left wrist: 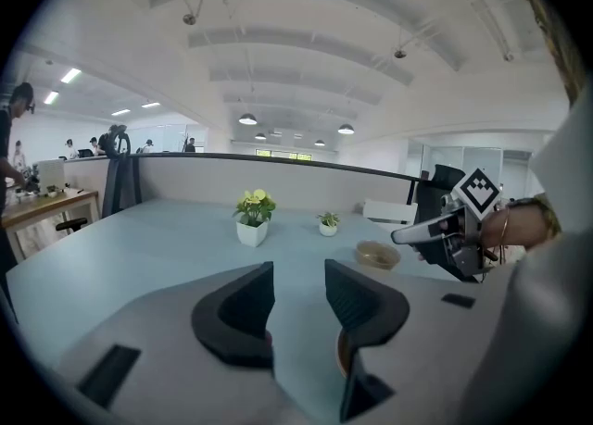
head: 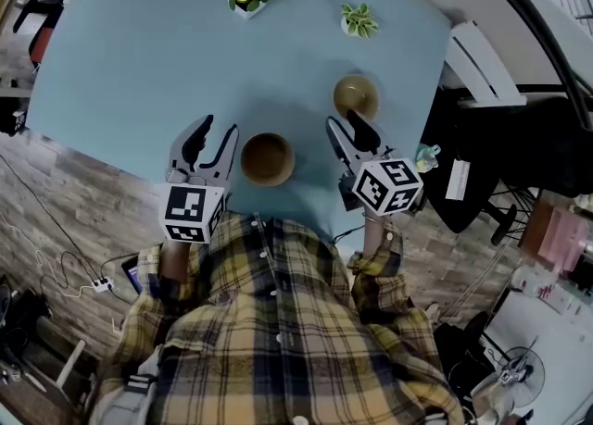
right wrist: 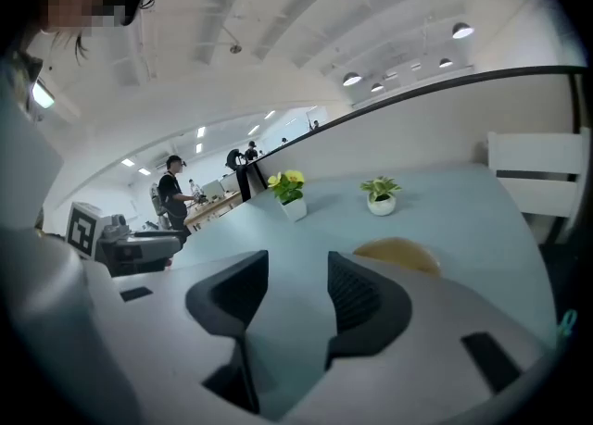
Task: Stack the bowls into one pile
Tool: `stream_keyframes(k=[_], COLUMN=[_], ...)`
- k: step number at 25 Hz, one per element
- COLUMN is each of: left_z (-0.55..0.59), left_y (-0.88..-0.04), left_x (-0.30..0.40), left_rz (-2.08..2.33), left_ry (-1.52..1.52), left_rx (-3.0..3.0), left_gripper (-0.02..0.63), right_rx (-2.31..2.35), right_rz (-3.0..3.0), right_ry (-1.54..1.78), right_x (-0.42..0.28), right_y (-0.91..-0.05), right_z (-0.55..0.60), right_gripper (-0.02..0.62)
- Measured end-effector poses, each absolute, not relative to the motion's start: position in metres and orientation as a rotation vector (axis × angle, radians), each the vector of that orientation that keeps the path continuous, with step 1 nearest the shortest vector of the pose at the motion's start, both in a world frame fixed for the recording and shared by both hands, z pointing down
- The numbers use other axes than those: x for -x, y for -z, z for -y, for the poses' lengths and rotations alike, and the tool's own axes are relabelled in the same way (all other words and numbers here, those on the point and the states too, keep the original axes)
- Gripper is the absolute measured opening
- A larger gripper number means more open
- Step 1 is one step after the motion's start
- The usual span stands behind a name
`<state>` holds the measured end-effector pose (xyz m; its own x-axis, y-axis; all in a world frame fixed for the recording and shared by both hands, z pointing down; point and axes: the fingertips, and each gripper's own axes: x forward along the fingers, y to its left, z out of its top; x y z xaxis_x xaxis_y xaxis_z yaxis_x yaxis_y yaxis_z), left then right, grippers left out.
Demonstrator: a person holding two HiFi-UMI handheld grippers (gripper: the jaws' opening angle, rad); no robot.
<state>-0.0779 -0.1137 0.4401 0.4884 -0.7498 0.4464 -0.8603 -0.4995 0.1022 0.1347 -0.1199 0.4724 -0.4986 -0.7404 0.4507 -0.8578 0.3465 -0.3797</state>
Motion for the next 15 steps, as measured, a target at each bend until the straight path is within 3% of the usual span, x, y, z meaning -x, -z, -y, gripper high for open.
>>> stream_keyframes(k=[15], left_z=[0.132], left_y=[-0.45], left_x=[0.07], left_rz=[1.354], left_ry=[-0.546], left_rx=[-2.4], left_gripper=[0.161], right_rx=[-1.792], right_rz=[2.158], right_ry=[-1.177], right_x=[-0.244], right_y=[-0.525], right_z=[0.149], right_gripper=[0.209])
